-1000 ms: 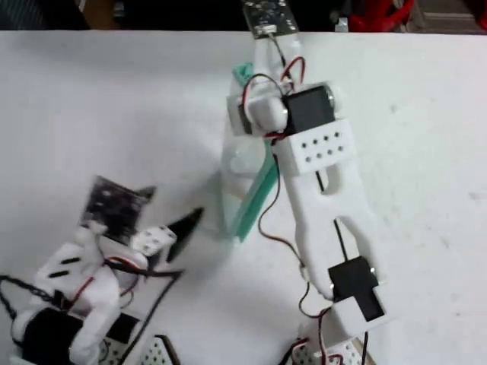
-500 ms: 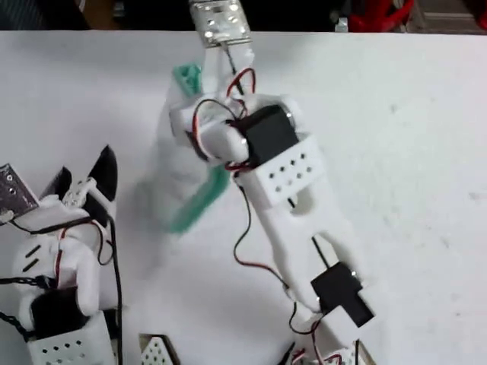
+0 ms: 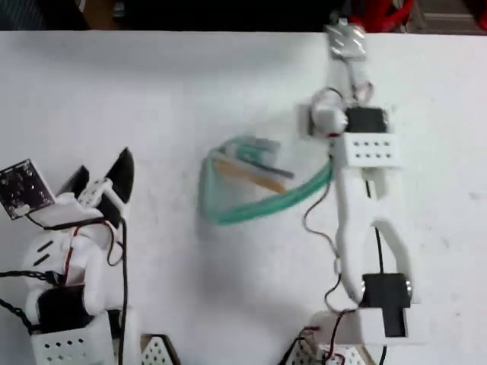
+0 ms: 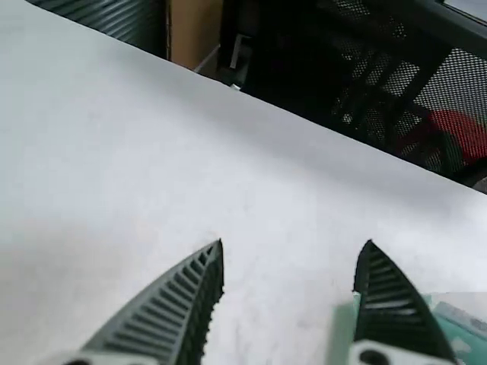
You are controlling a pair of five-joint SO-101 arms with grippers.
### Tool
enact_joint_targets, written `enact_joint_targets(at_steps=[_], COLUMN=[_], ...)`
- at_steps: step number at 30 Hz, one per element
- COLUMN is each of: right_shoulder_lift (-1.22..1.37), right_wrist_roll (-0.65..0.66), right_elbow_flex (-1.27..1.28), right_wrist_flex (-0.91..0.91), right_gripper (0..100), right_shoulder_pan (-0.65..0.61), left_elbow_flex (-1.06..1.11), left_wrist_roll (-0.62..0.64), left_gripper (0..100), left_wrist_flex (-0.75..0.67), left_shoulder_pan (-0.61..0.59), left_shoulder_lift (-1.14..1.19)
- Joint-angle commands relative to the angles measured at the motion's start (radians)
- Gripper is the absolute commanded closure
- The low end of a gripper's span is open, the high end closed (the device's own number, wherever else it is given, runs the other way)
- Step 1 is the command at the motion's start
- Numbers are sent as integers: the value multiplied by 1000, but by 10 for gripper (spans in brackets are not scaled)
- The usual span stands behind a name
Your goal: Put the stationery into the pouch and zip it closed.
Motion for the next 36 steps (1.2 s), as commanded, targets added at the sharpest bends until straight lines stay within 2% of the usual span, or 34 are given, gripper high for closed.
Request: enact_joint_targets(at_steps=[1, 4, 8, 10, 12, 15, 19, 21, 24, 26, 28, 29, 30, 32, 36], right_shoulder_lift=[16, 13, 13, 12, 2, -27, -97, -150, -252, -332, -403, -430, -461, -526, -691], right_wrist_roll=[66, 181, 292, 298, 307, 353, 408, 408, 408, 408, 405, 402, 402, 402, 400], right_elbow_flex=[161, 282, 351, 350, 344, 299, 233, 201, 124, 55, -14, -51, -84, -144, -288], right_wrist_flex=[-111, -170, -174, -140, -114, -58, 91, 171, 257, 280, 277, 277, 282, 286, 351], right_gripper=[978, 978, 963, 878, 752, 622, 616, 616, 669, 793, 972, 995, 949, 916, 988], right_shoulder_pan=[50, 33, -88, -157, -202, -191, -128, -102, -31, 21, 62, 74, 81, 81, 38], left_elbow_flex=[-8, -8, -8, -8, -8, -8, -9, -17, -38, -83, -173, -233, -298, -439, -749], left_wrist_roll=[0, 0, 0, 0, 0, -38, -66, -138, -293, -377, -477, -543, -612, -717, -756], left_gripper=[722, 722, 720, 718, 718, 718, 718, 721, 740, 802, 905, 964, 990, 963, 977], left_wrist_flex=[-23, -26, -28, -26, -23, -21, -21, -21, -15, -9, 43, 77, 110, 198, 379], left_shoulder_pan=[21, 21, 22, 22, 22, 22, 38, 68, 104, 102, 104, 107, 108, 110, 102], left_shoulder_lift=[-2, -2, -2, -2, -2, -2, -2, -2, 1, 2, 4, 4, 4, 5, 48])
